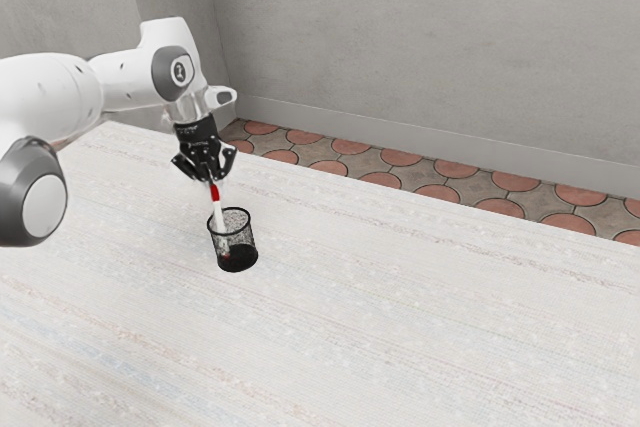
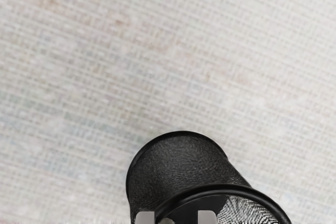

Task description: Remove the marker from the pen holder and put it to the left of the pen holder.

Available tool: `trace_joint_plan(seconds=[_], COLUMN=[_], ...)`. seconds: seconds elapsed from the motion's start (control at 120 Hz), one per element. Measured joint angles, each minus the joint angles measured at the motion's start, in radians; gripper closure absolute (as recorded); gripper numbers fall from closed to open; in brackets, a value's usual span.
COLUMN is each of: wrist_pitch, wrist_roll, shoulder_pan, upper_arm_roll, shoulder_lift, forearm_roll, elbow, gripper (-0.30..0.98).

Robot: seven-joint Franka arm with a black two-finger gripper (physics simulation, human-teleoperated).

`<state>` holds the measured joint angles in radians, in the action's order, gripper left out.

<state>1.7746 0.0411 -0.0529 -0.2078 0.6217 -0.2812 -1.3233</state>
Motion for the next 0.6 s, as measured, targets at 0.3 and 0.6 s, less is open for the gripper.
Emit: trace_joint_plan(seconds=[0.3, 0.6], wrist_pitch=[-0.020, -0.188], wrist_roll=[0.002, 0.000], shoulder_pan=[0.000, -0.015], upper_arm_roll=[0.006, -0.008], shoulder_lift=[-0.136, -0.193], forearm_roll=[0.017, 0.103], elbow=[0.001, 0.001], gripper=[0.78, 0.79])
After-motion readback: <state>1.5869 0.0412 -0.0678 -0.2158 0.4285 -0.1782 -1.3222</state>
